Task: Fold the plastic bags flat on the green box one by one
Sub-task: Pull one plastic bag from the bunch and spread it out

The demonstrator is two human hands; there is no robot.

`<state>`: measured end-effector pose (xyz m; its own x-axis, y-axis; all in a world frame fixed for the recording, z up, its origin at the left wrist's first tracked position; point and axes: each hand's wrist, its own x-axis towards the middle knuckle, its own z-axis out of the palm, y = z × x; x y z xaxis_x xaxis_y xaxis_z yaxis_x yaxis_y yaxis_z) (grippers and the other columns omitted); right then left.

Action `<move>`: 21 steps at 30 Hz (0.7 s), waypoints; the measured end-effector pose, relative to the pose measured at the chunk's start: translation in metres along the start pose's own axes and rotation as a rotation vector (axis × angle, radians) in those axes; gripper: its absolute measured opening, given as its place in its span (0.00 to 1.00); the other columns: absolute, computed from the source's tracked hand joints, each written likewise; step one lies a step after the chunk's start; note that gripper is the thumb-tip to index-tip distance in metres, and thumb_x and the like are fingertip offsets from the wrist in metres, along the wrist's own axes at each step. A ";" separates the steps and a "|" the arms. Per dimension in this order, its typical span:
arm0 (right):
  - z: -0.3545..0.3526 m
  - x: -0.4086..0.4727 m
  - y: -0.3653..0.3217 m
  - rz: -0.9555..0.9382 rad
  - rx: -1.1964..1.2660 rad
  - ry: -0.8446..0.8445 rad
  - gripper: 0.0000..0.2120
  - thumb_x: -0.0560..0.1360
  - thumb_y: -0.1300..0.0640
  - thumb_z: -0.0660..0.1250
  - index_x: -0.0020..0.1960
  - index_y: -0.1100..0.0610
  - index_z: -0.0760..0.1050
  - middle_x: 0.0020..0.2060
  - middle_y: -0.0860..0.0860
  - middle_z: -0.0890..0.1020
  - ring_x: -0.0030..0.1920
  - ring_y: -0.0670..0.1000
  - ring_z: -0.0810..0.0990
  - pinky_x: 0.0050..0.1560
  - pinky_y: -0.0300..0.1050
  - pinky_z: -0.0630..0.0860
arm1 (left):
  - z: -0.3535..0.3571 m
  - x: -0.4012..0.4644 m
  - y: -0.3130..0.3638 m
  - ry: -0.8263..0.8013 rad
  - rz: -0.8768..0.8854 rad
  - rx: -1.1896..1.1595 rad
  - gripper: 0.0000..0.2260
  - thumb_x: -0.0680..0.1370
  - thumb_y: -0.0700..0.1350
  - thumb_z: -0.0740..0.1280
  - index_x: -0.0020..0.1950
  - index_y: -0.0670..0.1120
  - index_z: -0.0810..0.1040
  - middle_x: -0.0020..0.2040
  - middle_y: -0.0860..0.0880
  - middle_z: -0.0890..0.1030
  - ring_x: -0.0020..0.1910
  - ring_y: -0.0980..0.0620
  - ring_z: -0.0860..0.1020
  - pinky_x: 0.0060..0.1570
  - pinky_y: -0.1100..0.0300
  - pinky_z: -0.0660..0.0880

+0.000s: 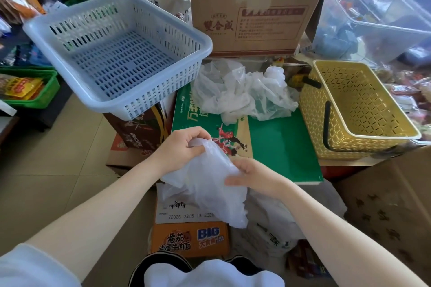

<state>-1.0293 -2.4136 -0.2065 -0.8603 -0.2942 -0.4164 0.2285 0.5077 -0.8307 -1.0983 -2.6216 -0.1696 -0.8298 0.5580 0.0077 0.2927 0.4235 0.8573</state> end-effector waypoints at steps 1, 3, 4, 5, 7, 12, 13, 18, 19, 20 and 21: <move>-0.002 0.001 -0.002 0.005 0.016 0.064 0.23 0.68 0.46 0.71 0.54 0.63 0.76 0.50 0.59 0.82 0.49 0.59 0.81 0.55 0.61 0.76 | 0.000 0.000 0.000 -0.012 -0.002 -0.018 0.12 0.74 0.38 0.66 0.43 0.57 0.74 0.40 0.60 0.78 0.41 0.66 0.74 0.42 0.74 0.68; -0.014 0.001 -0.002 0.029 0.133 0.156 0.13 0.72 0.55 0.71 0.50 0.65 0.78 0.45 0.59 0.84 0.44 0.57 0.82 0.52 0.59 0.77 | -0.004 -0.003 0.000 -0.087 -0.016 -0.072 0.09 0.74 0.40 0.69 0.42 0.55 0.76 0.38 0.61 0.79 0.40 0.64 0.75 0.42 0.72 0.69; -0.023 -0.002 0.000 0.033 0.192 0.165 0.10 0.72 0.58 0.70 0.49 0.64 0.79 0.43 0.58 0.84 0.42 0.54 0.82 0.50 0.56 0.78 | -0.008 -0.005 -0.002 -0.152 -0.034 -0.078 0.07 0.73 0.41 0.70 0.42 0.54 0.78 0.38 0.61 0.80 0.39 0.63 0.76 0.42 0.70 0.70; -0.031 -0.008 0.001 0.034 0.236 0.142 0.06 0.72 0.59 0.70 0.45 0.62 0.79 0.39 0.55 0.84 0.40 0.52 0.82 0.46 0.52 0.79 | -0.011 -0.007 -0.007 -0.223 -0.050 -0.026 0.04 0.73 0.43 0.70 0.42 0.52 0.79 0.38 0.59 0.81 0.40 0.61 0.77 0.43 0.67 0.72; -0.044 -0.019 0.002 0.036 0.293 0.098 0.08 0.73 0.60 0.69 0.35 0.56 0.76 0.30 0.47 0.80 0.32 0.46 0.79 0.36 0.40 0.75 | -0.019 -0.008 -0.020 -0.347 -0.071 0.295 0.02 0.75 0.45 0.68 0.44 0.49 0.79 0.41 0.53 0.81 0.42 0.53 0.78 0.45 0.59 0.72; -0.044 -0.020 0.002 0.103 0.418 0.294 0.10 0.75 0.55 0.66 0.37 0.56 0.70 0.30 0.49 0.76 0.28 0.47 0.74 0.28 0.39 0.70 | 0.000 -0.004 -0.023 -0.155 -0.228 0.781 0.25 0.75 0.38 0.58 0.71 0.54 0.62 0.66 0.48 0.67 0.67 0.45 0.61 0.65 0.52 0.57; -0.041 -0.016 0.002 0.121 0.374 0.428 0.11 0.76 0.54 0.65 0.38 0.56 0.70 0.30 0.49 0.75 0.28 0.48 0.72 0.29 0.41 0.69 | 0.010 -0.004 -0.013 -0.012 -0.102 0.696 0.25 0.74 0.42 0.58 0.72 0.51 0.62 0.68 0.49 0.66 0.68 0.47 0.60 0.65 0.54 0.56; -0.021 -0.004 -0.021 0.066 0.425 0.764 0.13 0.78 0.51 0.61 0.39 0.56 0.62 0.34 0.54 0.65 0.34 0.51 0.63 0.35 0.46 0.63 | 0.064 -0.011 0.050 0.053 -0.148 0.042 0.34 0.67 0.67 0.63 0.65 0.47 0.67 0.58 0.53 0.70 0.59 0.55 0.69 0.60 0.59 0.67; -0.021 -0.004 -0.027 0.037 0.507 0.760 0.14 0.77 0.49 0.61 0.39 0.55 0.62 0.35 0.54 0.65 0.35 0.52 0.64 0.35 0.47 0.64 | 0.071 -0.010 0.054 0.042 -0.181 0.050 0.35 0.67 0.64 0.69 0.66 0.47 0.65 0.59 0.53 0.68 0.59 0.56 0.68 0.59 0.60 0.67; -0.022 -0.005 -0.033 -0.002 0.592 0.744 0.14 0.75 0.46 0.62 0.40 0.55 0.63 0.37 0.53 0.67 0.36 0.53 0.65 0.37 0.49 0.65 | 0.074 -0.008 0.055 0.059 -0.171 0.068 0.35 0.67 0.58 0.73 0.67 0.46 0.63 0.59 0.54 0.67 0.59 0.56 0.67 0.56 0.62 0.66; -0.026 -0.007 -0.037 -0.039 0.637 0.746 0.14 0.74 0.44 0.62 0.41 0.54 0.65 0.39 0.53 0.68 0.38 0.53 0.66 0.39 0.50 0.66 | 0.073 -0.005 0.054 0.078 -0.148 0.070 0.33 0.68 0.52 0.74 0.67 0.46 0.63 0.58 0.54 0.67 0.58 0.57 0.67 0.52 0.66 0.64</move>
<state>-1.0438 -2.4098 -0.1630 -0.8897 0.3965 -0.2263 0.2087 -0.0875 -0.9740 -1.0441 -2.5496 -0.1607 -0.8999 0.4299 -0.0735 0.1950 0.5473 0.8139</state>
